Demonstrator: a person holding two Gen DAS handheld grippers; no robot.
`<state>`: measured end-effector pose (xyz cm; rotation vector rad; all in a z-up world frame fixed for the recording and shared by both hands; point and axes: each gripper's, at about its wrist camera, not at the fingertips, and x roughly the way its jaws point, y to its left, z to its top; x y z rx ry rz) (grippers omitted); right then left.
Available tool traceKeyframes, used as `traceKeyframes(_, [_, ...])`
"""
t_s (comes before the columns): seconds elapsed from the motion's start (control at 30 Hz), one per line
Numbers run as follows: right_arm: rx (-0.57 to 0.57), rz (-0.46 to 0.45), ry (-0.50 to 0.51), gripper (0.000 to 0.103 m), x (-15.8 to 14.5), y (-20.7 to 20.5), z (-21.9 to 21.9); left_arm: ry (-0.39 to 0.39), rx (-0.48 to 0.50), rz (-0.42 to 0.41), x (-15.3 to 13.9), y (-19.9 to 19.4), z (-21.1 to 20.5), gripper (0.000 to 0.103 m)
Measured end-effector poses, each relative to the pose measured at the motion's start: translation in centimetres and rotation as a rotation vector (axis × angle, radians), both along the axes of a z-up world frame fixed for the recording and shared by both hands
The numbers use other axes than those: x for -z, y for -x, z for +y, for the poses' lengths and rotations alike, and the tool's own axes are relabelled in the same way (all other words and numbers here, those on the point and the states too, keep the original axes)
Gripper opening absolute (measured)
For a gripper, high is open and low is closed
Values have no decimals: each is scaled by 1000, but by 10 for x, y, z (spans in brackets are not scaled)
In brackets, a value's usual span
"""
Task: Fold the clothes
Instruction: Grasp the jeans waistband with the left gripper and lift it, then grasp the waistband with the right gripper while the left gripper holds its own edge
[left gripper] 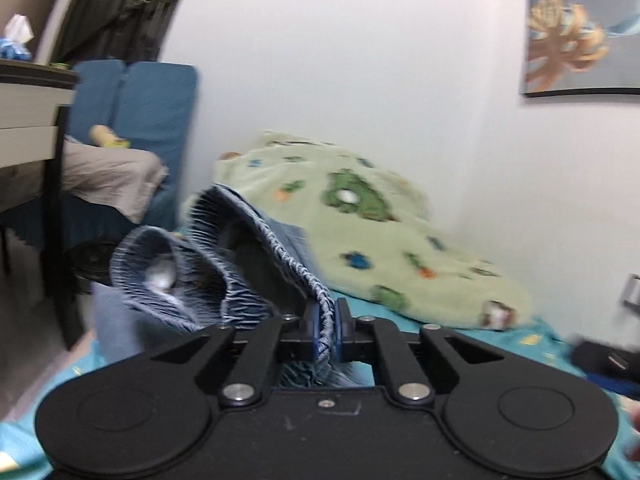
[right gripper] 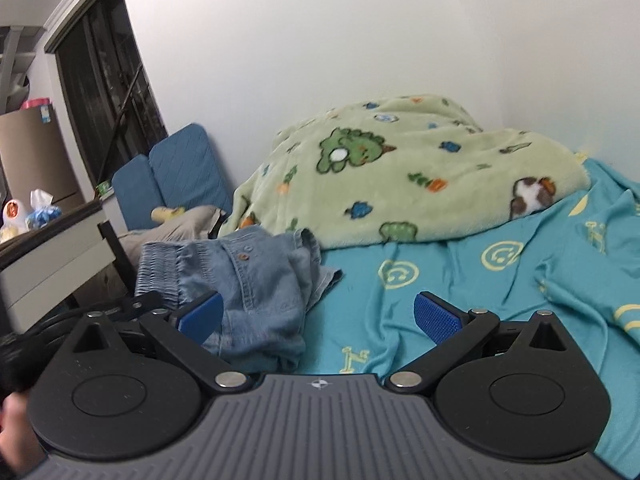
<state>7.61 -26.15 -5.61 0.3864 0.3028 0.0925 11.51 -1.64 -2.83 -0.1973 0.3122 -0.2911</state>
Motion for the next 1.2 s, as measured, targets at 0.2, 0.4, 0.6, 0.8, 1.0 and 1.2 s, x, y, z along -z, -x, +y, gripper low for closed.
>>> traceKeyframes(0.2, [84, -99, -72, 103, -15, 19, -28, -34, 141, 84, 5, 40, -44, 2])
traceKeyframes(0.4, [50, -112, -72, 103, -18, 24, -36, -181, 231, 99, 31, 44, -74, 3])
traceKeyframes(0.6, [7, -72, 1, 103, -16, 22, -26, -93, 172, 132, 8, 58, -46, 8])
traceKeyframes(0.8, [-34, -47, -3, 102, -14, 21, -20, -67, 67, 106, -29, 69, -4, 37])
traceKeyframes(1.0, [-134, 11, 90, 102, -1, 16, 19, -134, -31, 131, -52, 51, 22, 50])
traceKeyframes(1.2, [-296, 55, 277, 96, 22, 13, 78, -58, -153, 134, -54, 25, 70, 55])
